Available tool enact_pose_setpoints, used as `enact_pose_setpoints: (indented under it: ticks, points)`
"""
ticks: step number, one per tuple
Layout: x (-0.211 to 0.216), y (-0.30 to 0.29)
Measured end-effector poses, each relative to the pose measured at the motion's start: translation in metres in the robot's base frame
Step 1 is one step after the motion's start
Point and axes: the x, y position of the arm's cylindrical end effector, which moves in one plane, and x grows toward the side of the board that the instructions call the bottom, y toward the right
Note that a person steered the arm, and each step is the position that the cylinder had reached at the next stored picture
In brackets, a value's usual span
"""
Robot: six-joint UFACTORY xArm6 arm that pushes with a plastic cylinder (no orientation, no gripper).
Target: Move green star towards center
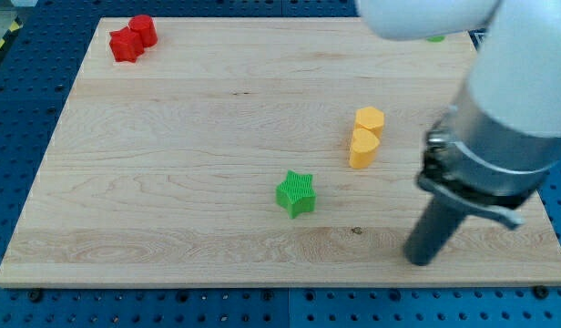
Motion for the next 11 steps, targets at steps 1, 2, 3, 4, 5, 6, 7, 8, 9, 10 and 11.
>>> enact_pose_setpoints:
  ticks: [1, 2, 3, 4, 5, 6, 7, 8, 9, 10, 11]
  points:
    - [-0.019, -0.045]
    - [-0.042, -0.075]
    - [-0.023, -0.111]
    - [-0.054, -0.121]
    - [-0.075, -0.117]
    - [-0.081, -0.116]
    - [-0.061, -0.091]
    - [-0.09, -0.092]
    - [-0.116, -0.102]
    - [-0.122, -0.109]
    - [-0.139, -0.107]
